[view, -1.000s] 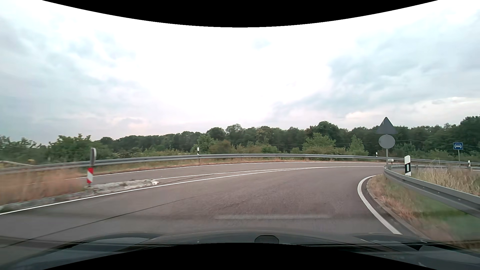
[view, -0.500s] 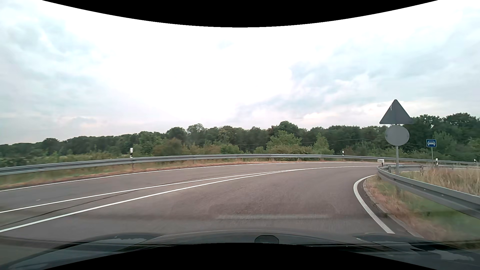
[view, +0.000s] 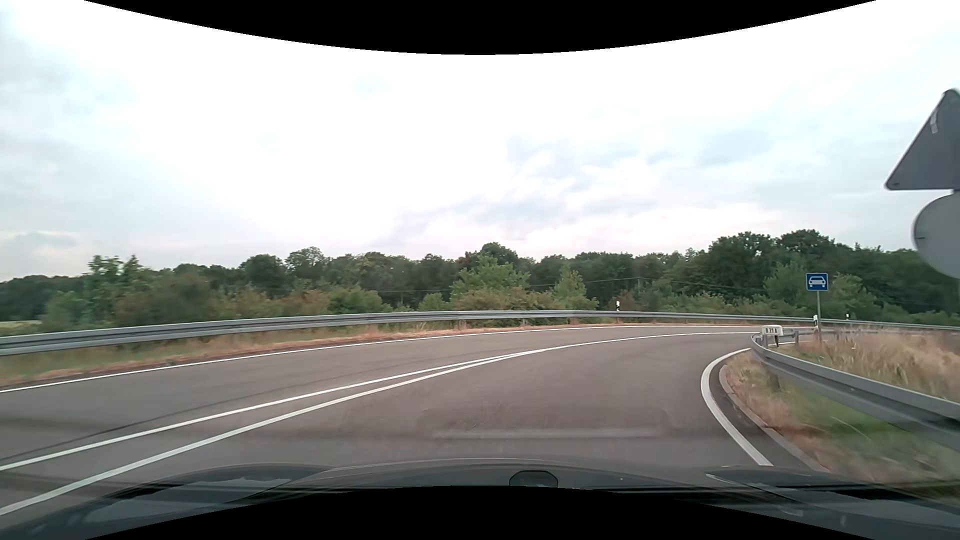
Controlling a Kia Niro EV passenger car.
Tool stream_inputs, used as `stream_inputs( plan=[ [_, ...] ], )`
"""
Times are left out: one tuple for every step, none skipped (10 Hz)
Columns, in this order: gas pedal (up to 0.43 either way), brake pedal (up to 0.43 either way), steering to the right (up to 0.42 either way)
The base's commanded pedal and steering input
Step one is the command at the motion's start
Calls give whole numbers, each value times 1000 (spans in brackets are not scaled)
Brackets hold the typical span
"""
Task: Follow the waypoints while adhering to traffic rules and regulations
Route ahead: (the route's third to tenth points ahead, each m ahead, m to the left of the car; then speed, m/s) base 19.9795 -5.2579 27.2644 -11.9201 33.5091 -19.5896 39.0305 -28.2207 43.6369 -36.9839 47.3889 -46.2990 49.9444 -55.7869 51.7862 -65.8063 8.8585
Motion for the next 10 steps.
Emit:
stream_inputs(
  plan=[
    [118,0,187],
    [138,0,185],
    [138,0,180],
    [138,0,173],
    [150,0,170],
    [150,0,169],
    [150,0,169],
    [150,0,169],
    [150,0,169],
    [150,0,169]
  ],
)
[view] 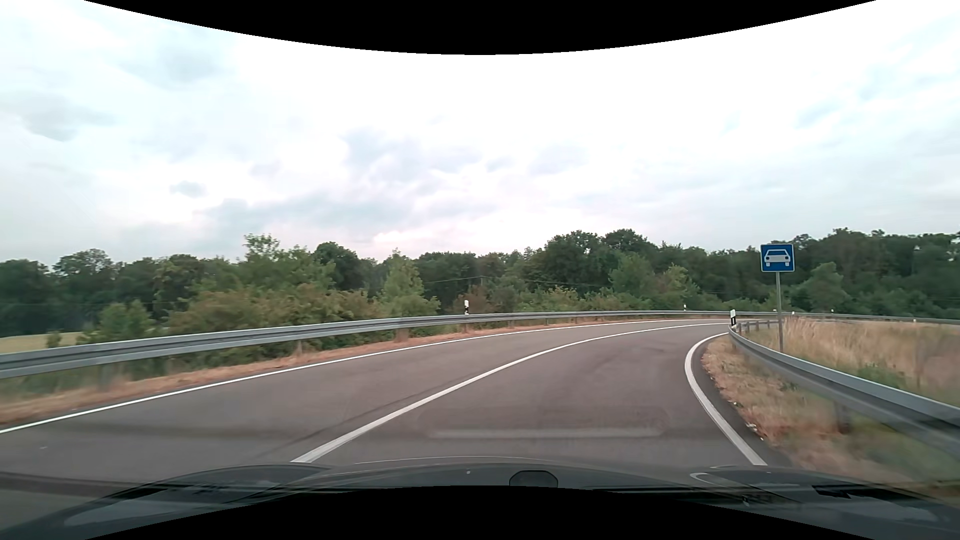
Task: Follow the waypoints while adhering to traffic rules and regulations
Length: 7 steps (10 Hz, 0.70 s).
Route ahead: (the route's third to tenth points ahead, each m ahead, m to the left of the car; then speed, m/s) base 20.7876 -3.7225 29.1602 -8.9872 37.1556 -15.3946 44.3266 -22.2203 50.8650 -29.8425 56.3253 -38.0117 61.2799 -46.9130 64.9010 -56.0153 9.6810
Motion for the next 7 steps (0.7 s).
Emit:
stream_inputs(
  plan=[
    [150,0,168],
    [150,0,165],
    [150,0,160],
    [150,0,151],
    [150,0,144],
    [150,0,136],
    [150,0,131]
  ],
)
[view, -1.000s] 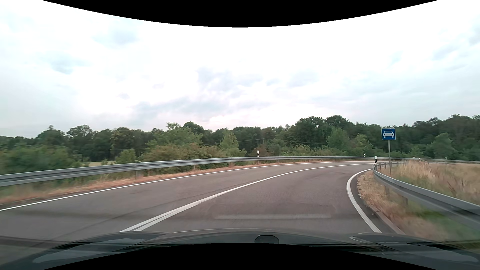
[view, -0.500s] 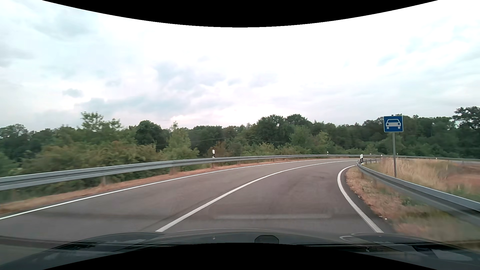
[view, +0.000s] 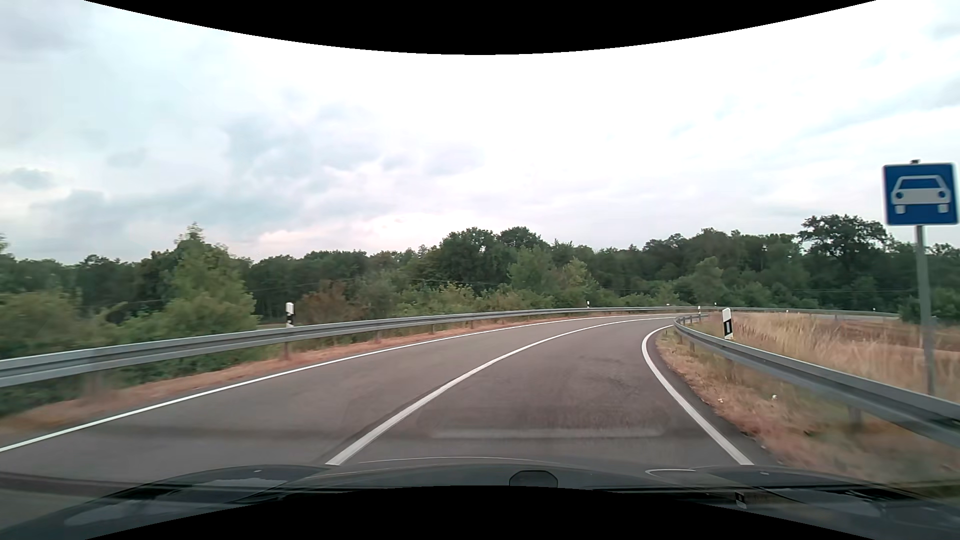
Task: Follow the waypoints while adhering to traffic rules and regulations
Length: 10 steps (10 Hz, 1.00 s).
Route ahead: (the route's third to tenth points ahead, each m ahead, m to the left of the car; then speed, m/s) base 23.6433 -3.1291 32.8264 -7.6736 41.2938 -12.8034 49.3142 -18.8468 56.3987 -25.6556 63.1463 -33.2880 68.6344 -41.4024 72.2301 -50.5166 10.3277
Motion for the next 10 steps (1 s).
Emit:
stream_inputs(
  plan=[
    [150,0,125],
    [150,0,118],
    [150,0,111],
    [150,0,99],
    [150,0,87],
    [150,0,81],
    [150,0,76],
    [150,0,74],
    [150,0,72],
    [138,0,71]
  ],
)
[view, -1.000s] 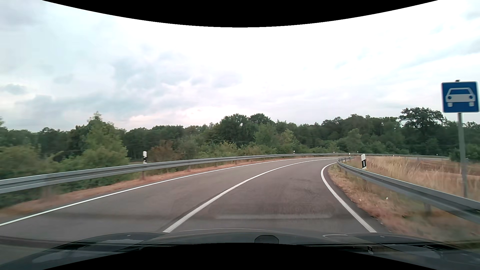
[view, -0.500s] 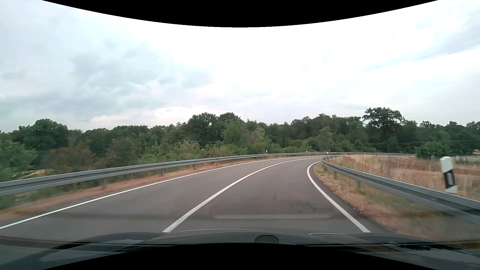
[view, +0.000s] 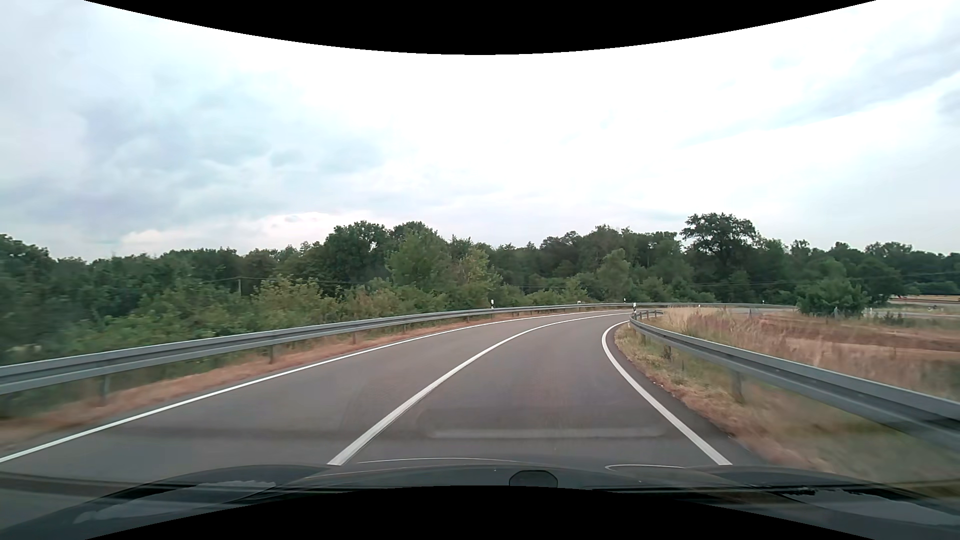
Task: Follow the waypoints while adhering to traffic rules and regulations
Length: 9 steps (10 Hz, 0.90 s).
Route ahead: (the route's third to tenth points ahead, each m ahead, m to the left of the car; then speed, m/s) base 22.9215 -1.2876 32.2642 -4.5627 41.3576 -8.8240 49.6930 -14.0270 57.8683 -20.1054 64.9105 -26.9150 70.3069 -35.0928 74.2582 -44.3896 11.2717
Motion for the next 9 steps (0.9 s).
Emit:
stream_inputs(
  plan=[
    [130,0,70],
    [130,0,68],
    [110,0,65],
    [98,0,61],
    [87,0,60],
    [59,0,60],
    [28,0,60],
    [0,0,60],
    [0,0,60]
  ],
)
